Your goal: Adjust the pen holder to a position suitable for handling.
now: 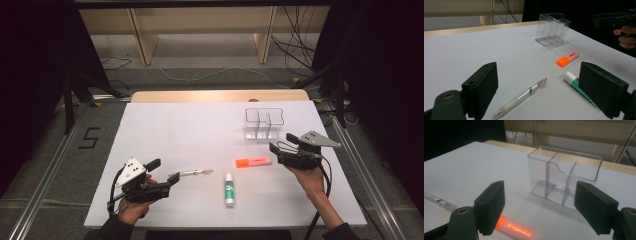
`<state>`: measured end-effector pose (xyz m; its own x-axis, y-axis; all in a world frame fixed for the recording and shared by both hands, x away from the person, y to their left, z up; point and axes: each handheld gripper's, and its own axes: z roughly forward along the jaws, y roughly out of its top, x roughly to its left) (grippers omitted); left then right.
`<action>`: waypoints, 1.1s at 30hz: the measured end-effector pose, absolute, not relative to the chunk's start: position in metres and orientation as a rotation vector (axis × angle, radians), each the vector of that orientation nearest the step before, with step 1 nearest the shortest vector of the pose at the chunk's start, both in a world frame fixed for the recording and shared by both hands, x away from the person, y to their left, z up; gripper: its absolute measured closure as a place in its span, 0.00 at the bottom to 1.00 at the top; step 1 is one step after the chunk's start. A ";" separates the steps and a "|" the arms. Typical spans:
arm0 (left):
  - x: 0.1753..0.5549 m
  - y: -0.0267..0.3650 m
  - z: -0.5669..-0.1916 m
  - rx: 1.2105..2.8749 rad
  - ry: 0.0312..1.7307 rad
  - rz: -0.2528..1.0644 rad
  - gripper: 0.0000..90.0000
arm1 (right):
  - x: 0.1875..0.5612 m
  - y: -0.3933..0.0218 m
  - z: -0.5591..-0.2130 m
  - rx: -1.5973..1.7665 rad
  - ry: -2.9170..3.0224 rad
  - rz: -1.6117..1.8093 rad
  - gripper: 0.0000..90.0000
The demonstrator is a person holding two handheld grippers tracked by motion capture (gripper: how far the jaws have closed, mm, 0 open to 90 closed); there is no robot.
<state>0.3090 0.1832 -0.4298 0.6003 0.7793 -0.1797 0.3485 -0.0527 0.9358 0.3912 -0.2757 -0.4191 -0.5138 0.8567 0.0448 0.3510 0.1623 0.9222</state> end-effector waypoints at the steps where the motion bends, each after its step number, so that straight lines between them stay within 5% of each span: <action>1: 0.309 0.183 -0.430 1.650 0.952 0.457 0.17 | 0.394 -0.277 -0.419 1.149 1.944 1.337 0.30; 15: 0.309 0.184 -0.430 1.648 0.951 0.455 0.17 | 0.427 -0.291 -0.418 1.260 1.884 1.281 0.35; 33: 0.309 0.183 -0.430 1.650 0.951 0.453 0.17 | 0.468 -0.313 -0.430 1.376 1.842 1.122 0.86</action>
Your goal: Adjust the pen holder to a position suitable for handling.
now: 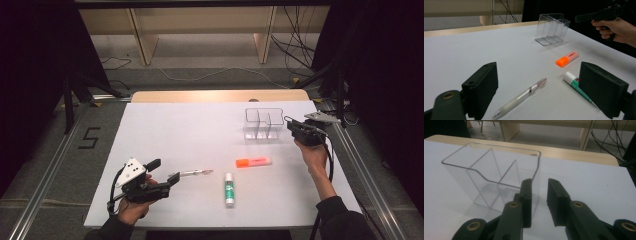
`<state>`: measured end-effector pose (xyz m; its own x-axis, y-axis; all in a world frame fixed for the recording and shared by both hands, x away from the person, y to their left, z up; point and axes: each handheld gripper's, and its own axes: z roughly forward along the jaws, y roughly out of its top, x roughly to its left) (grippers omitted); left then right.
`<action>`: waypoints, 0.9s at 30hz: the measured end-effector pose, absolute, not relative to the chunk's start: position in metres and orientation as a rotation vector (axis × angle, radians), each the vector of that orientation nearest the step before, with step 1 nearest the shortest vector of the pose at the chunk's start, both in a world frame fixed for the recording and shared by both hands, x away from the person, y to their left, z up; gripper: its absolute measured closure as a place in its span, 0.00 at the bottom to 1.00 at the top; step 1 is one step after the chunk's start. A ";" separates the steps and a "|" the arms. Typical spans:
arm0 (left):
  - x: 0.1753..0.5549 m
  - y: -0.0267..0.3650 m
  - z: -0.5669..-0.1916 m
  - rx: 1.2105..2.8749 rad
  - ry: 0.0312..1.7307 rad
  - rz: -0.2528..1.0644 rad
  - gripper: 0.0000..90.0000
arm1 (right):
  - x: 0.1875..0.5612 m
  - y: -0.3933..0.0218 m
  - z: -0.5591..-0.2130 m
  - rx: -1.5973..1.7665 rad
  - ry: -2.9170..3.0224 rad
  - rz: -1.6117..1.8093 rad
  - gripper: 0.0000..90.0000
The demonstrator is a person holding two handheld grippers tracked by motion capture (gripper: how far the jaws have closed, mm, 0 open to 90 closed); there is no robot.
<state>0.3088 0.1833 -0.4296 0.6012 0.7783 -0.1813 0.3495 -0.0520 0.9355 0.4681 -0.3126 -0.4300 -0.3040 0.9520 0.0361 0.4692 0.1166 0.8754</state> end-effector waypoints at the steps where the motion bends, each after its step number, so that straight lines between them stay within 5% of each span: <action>1: 0.309 0.183 -0.430 1.650 0.950 0.455 0.17 | 0.470 -0.313 -0.431 1.385 1.842 1.121 0.89; 7: 0.309 0.183 -0.430 1.647 0.952 0.454 0.17 | 0.483 -0.316 -0.440 1.423 1.853 1.084 1.00; 27: 0.309 0.184 -0.429 1.648 0.954 0.458 0.18 | 0.506 -0.315 -0.456 1.457 1.890 1.089 1.00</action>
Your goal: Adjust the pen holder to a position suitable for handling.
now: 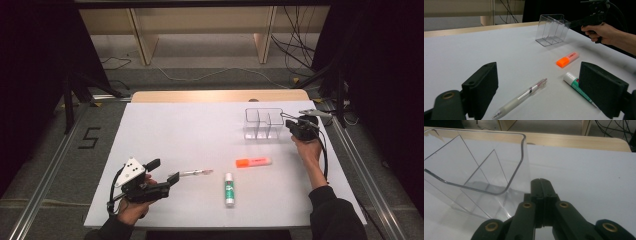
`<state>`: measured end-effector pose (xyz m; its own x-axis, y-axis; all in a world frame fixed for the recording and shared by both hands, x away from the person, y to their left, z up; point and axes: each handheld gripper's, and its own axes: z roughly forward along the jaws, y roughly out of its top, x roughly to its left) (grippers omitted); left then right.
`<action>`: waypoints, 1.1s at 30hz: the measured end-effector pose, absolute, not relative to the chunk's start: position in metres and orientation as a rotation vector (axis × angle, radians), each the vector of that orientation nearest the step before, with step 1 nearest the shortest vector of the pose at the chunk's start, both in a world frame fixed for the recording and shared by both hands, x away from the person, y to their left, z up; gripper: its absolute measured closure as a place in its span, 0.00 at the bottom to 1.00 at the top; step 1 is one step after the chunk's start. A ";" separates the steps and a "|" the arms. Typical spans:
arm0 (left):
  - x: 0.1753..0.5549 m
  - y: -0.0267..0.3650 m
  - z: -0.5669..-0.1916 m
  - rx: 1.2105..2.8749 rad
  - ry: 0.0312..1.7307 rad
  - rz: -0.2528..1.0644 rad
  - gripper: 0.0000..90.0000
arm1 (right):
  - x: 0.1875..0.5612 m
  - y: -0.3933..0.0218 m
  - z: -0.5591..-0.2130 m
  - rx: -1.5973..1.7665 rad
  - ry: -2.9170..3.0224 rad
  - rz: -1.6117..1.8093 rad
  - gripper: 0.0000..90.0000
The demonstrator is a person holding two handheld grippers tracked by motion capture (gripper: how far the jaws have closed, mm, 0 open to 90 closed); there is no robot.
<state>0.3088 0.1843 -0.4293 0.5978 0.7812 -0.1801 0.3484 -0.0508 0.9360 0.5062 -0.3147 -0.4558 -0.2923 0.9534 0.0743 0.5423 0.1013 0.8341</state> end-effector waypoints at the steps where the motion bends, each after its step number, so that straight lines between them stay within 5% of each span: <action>1: 0.309 0.184 -0.429 1.646 0.955 0.457 0.18 | 0.506 -0.314 -0.456 1.460 1.893 1.092 1.00; 33: 0.309 0.185 -0.429 1.644 0.958 0.456 0.18 | 0.522 -0.273 -0.462 1.396 2.002 1.088 1.00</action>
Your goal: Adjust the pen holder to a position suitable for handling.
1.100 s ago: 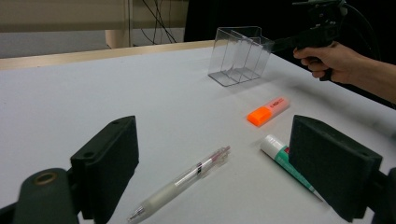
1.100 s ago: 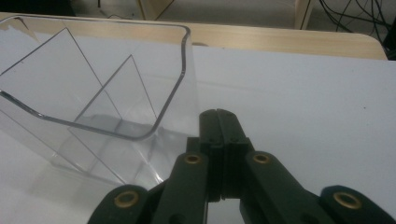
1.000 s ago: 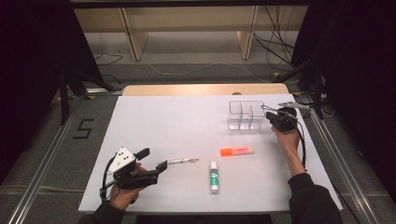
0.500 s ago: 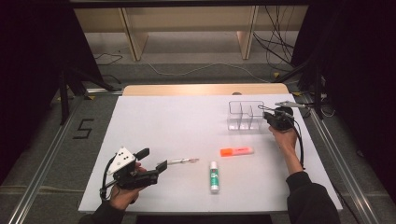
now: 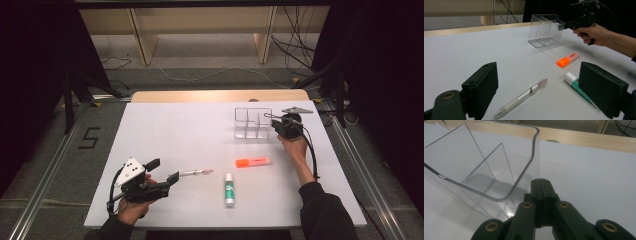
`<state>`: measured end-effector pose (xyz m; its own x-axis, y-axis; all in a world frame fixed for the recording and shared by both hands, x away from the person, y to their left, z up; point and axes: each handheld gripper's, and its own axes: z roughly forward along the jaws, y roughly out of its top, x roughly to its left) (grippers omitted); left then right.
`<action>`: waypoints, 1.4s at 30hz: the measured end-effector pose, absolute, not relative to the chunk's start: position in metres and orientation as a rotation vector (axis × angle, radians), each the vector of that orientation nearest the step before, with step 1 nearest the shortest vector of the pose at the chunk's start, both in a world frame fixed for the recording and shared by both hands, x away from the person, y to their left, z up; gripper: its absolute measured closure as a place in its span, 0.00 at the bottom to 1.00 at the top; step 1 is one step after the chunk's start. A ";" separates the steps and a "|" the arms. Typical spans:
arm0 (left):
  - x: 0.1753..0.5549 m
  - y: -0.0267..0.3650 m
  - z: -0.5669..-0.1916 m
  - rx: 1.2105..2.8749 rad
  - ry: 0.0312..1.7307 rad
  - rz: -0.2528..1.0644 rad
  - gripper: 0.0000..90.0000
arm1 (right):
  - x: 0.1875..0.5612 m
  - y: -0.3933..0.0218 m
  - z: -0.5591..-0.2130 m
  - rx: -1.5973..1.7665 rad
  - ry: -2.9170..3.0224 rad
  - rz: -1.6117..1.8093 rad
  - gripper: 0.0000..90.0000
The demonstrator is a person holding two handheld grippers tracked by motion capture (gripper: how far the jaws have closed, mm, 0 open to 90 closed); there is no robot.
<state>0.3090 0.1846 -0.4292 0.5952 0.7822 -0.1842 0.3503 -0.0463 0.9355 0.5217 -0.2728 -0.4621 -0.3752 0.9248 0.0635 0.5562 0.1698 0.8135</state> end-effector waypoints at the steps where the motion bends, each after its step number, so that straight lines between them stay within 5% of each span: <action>1: 0.309 0.185 -0.429 1.644 0.958 0.456 0.18 | 0.522 -0.271 -0.462 1.391 2.002 1.089 1.00; 42: 0.309 0.185 -0.428 1.636 0.958 0.456 0.18 | 0.537 -0.195 -0.455 1.300 2.090 1.116 1.00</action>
